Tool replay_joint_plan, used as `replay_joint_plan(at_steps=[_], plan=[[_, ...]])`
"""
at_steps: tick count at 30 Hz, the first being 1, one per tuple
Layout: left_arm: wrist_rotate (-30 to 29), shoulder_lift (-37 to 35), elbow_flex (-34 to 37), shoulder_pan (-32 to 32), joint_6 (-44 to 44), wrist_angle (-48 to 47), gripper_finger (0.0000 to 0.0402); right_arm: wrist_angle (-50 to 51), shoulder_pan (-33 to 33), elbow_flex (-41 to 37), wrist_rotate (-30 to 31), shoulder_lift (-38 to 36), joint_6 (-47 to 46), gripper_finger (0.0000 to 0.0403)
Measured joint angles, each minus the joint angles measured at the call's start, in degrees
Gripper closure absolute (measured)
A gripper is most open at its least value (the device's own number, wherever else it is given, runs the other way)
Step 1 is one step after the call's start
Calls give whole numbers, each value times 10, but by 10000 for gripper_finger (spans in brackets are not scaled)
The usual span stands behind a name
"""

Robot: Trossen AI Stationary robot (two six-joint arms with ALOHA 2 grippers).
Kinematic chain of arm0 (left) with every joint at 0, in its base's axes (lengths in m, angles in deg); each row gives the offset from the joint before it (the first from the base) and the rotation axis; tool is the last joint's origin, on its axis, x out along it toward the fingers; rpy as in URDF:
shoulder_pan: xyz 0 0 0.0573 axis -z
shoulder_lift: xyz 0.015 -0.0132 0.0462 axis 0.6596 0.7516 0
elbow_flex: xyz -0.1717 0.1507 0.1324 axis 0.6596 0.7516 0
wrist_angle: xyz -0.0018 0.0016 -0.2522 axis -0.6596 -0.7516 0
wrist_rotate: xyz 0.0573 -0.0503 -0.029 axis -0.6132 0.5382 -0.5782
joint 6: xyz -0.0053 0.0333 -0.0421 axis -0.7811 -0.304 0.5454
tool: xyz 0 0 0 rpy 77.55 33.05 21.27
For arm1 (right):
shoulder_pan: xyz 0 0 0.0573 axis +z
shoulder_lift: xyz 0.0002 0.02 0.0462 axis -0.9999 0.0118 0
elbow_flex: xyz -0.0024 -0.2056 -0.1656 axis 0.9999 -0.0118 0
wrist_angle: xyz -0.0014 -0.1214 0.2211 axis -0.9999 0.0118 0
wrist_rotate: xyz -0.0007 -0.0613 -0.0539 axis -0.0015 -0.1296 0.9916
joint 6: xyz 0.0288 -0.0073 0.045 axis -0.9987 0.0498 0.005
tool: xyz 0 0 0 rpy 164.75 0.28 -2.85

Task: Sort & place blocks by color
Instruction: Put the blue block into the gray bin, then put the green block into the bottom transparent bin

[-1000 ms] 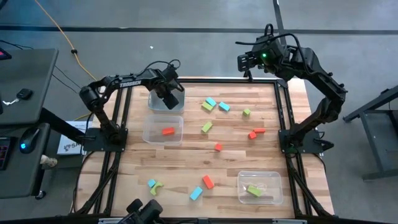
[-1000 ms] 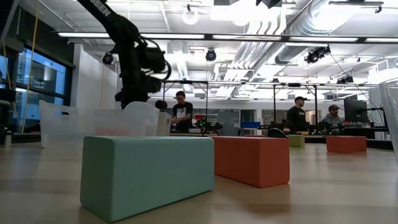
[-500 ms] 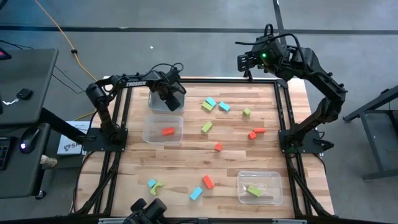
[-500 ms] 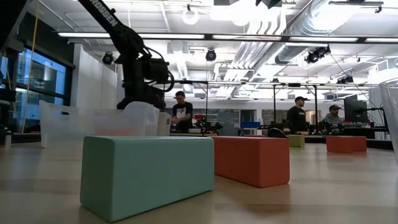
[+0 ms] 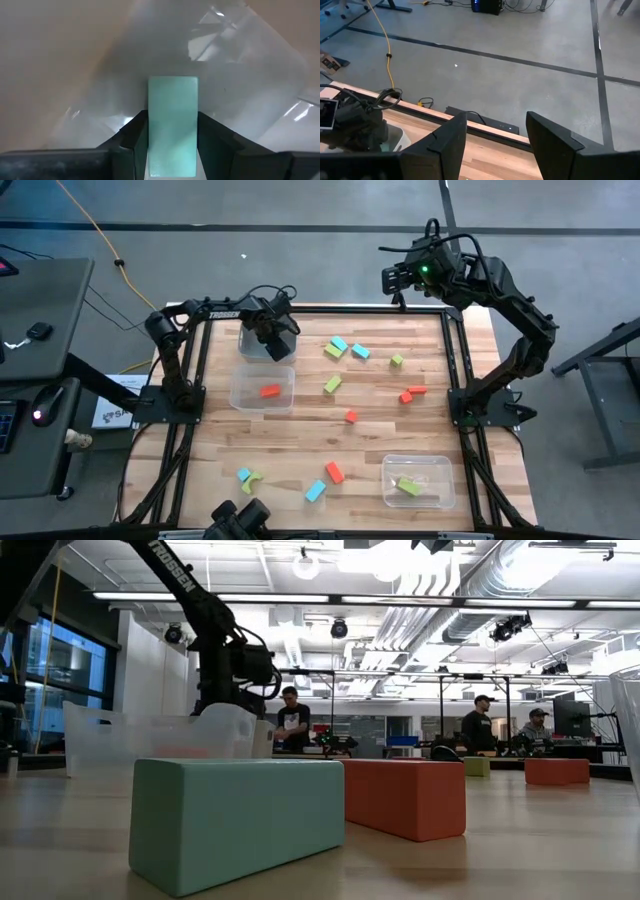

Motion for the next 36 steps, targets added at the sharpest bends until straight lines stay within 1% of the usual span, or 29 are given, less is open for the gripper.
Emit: replay_joint_plan(at_steps=[8, 20, 25, 33, 36], plan=[[2, -3, 0, 1, 4, 0, 262, 0, 0, 0, 2, 0, 1, 205], [4, -3, -4, -1, -1, -9, 228, 0, 0, 0, 2, 0, 1, 205], [6, -3, -46, -1, -10, -55, 227, 0, 0, 0, 1, 0, 2, 205], [5, -3, -126, -1, -30, -132, 227, 0, 0, 0, -4, 0, 48, 205], [4, -3, -157, -1, -33, -156, 227, 0, 0, 0, -18, 0, 51, 205]])
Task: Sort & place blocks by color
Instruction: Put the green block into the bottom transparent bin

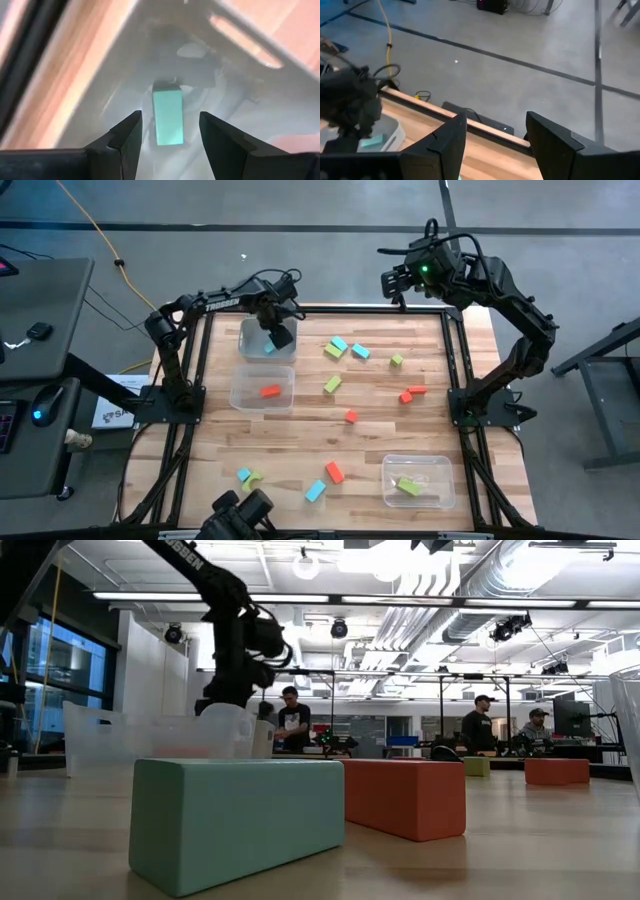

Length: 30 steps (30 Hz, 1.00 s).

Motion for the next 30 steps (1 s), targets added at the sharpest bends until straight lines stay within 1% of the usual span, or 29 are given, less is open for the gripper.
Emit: replay_joint_plan(at_steps=[7, 10, 14, 20, 22, 26, 28, 30], plan=[[3, -1, -90, 0, -13, -64, 227, 29, -17, 0, -60, 4, -1, 205], [3, -14, -121, 0, -27, -71, 227, 55, -22, 0, -72, 10, -15, 205], [5, -40, -146, 0, -32, -71, 227, 94, -31, 0, -95, 22, -19, 205], [5, -91, -153, 0, -23, -71, 227, 127, -45, 0, -147, 42, -16, 205], [5, -106, -153, 0, -14, -71, 227, 138, -54, 0, -177, 50, -14, 205], [5, -139, -153, 0, -8, -71, 227, 149, -67, 0, -261, 64, 6, 205], [5, -154, -153, 0, -1, -71, 227, 149, -68, 0, -286, 71, 22, 205], [5, -170, -153, 0, 4, -71, 227, 149, -67, 0, -294, 77, 33, 205]])
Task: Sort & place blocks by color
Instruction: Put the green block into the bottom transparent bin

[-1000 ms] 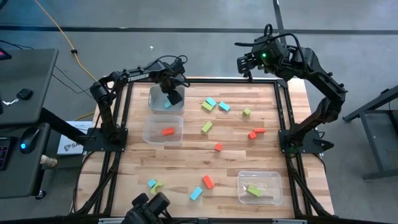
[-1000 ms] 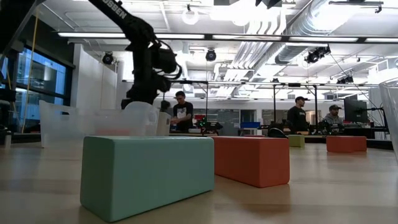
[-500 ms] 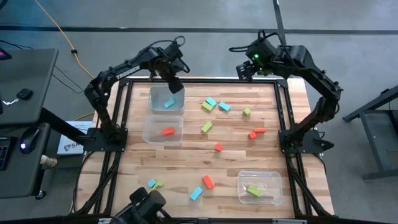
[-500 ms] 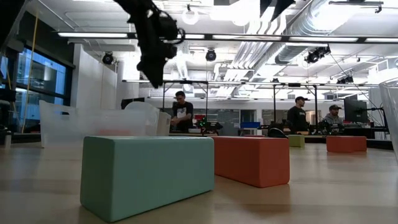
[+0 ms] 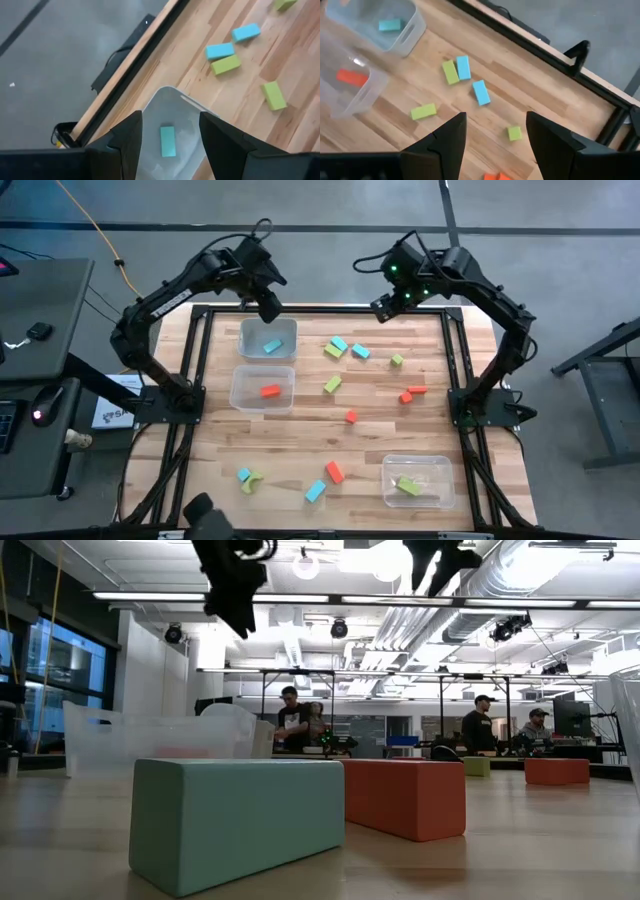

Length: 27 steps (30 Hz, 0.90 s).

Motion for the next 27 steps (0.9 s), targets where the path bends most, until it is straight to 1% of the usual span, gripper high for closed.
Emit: replay_joint_plan(at_steps=[3, 9, 13, 20, 27], plan=[[0, -24, 0, 0, 1, -6, 227, 0, 0, 0, -8, 9, 11, 205], [0, -64, 0, 0, 11, -10, 227, 0, 1, 0, -49, 31, 28, 205], [0, -82, 0, 0, 14, -10, 227, 0, 8, 0, -51, 49, 31, 205], [0, -86, 0, 0, 14, -10, 227, 0, 15, 0, -80, 79, 30, 205], [0, -86, 0, 0, 14, -10, 227, 0, 25, 0, -97, 125, 54, 205]])
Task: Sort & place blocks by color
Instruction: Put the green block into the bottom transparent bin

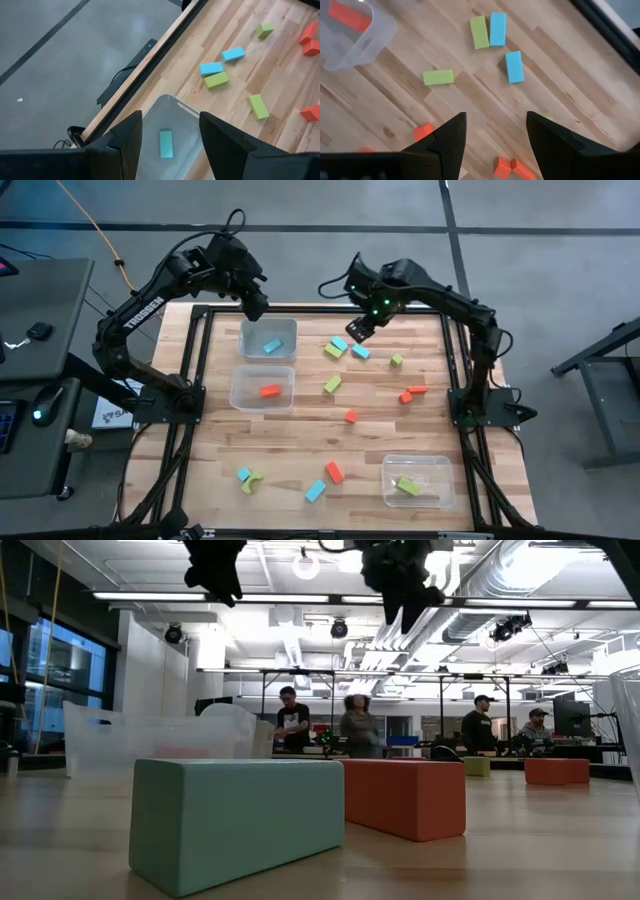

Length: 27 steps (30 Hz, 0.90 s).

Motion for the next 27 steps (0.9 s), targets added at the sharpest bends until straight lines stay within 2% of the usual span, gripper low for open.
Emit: replay_joint_plan(at_steps=[10, 13, 16, 19, 27], plan=[[0, 0, 0, 0, 0, 0, 227, -1, 6, -20, 0, 28, 29, 205], [0, 0, 0, 0, 0, 0, 227, 0, 7, -74, 12, 20, 34, 205], [0, 0, 0, 0, 0, 0, 227, 0, 8, -130, 60, 4, 35, 205], [0, 0, 0, 0, 0, 0, 227, -1, 3, -180, 78, -9, 38, 205], [0, 0, 0, 0, 0, 1, 227, -56, -22, -347, 51, -70, 42, 205]])
